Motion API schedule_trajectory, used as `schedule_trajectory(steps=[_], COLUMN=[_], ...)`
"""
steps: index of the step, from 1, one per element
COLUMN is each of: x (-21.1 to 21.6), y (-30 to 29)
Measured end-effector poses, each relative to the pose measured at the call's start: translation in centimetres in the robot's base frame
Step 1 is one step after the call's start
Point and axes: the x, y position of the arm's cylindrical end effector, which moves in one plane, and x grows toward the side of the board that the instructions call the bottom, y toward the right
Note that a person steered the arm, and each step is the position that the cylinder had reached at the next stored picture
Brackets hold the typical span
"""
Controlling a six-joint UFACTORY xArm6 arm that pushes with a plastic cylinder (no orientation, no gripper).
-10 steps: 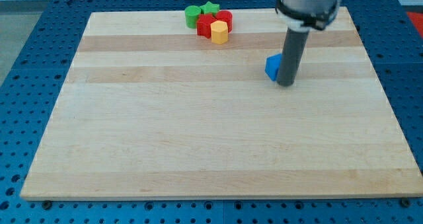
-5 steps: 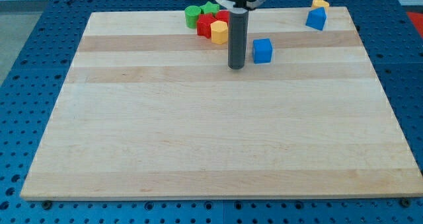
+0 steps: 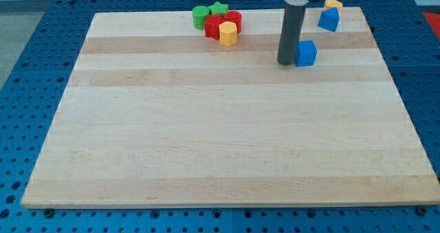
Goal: Move blue cube towards top right
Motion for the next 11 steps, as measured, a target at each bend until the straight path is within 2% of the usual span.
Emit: schedule_trajectory(steps=[1, 2, 4, 6, 9, 11], x=[2.8, 3.8, -0.6, -1.4, -7.6, -8.6], y=[0.2, 3.0, 4.6, 3.9, 3.9, 4.7])
